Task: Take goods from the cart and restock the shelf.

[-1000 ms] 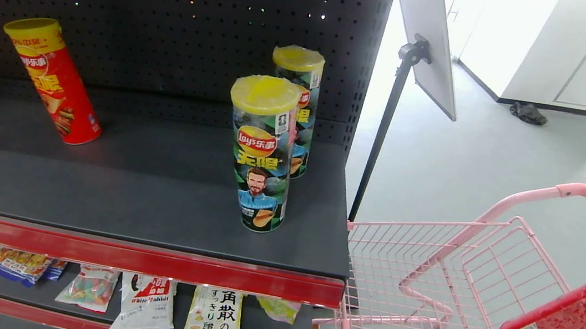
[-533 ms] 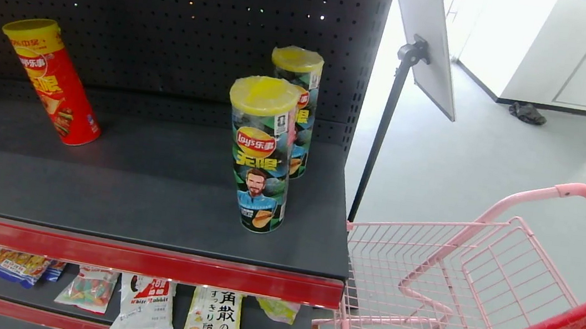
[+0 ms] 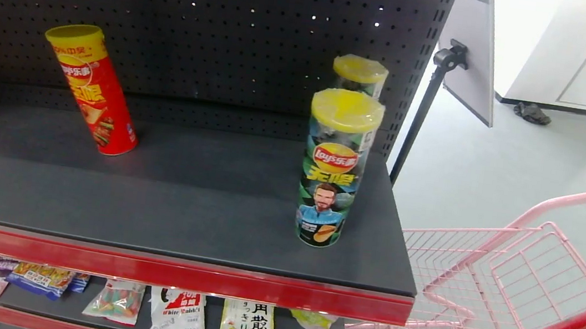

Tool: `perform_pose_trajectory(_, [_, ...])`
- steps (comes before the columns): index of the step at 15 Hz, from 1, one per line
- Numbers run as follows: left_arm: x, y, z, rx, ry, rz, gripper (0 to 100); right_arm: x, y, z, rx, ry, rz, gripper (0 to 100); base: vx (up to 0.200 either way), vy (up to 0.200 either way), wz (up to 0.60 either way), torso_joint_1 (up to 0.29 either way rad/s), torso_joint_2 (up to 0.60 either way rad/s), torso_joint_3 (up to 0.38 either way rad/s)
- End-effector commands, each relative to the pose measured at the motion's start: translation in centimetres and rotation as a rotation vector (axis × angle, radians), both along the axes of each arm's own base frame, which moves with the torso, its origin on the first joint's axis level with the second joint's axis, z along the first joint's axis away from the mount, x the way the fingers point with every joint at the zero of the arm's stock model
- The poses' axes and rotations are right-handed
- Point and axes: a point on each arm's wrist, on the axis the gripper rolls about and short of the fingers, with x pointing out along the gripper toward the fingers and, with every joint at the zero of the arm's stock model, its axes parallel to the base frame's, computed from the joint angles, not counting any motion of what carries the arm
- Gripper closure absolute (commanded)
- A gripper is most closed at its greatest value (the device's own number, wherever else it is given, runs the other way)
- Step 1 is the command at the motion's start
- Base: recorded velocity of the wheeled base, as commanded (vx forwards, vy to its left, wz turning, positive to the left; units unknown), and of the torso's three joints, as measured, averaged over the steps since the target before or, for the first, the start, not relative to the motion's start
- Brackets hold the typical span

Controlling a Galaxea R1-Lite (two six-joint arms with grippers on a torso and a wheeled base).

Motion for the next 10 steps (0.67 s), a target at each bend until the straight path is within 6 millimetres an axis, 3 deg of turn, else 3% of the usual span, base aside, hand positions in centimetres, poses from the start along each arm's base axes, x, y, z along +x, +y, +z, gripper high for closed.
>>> perform_pose_trajectory(1, [0.01, 0.00, -0.01, 0.000, 0.002, 0.000, 0, -0.26, 0.01, 0.40, 0.014, -0.001, 0.003, 100, 0.000, 0.200, 0.00, -0.002, 0.00, 0.002])
perform_pose_trajectory(10, [0.01, 0.00, -0.01, 0.000, 0.002, 0.000, 0, -1.00, 0.01, 0.78, 0.048, 0.013, 0.010, 100, 0.000, 0.200, 0.00, 0.004, 0.00, 0.001])
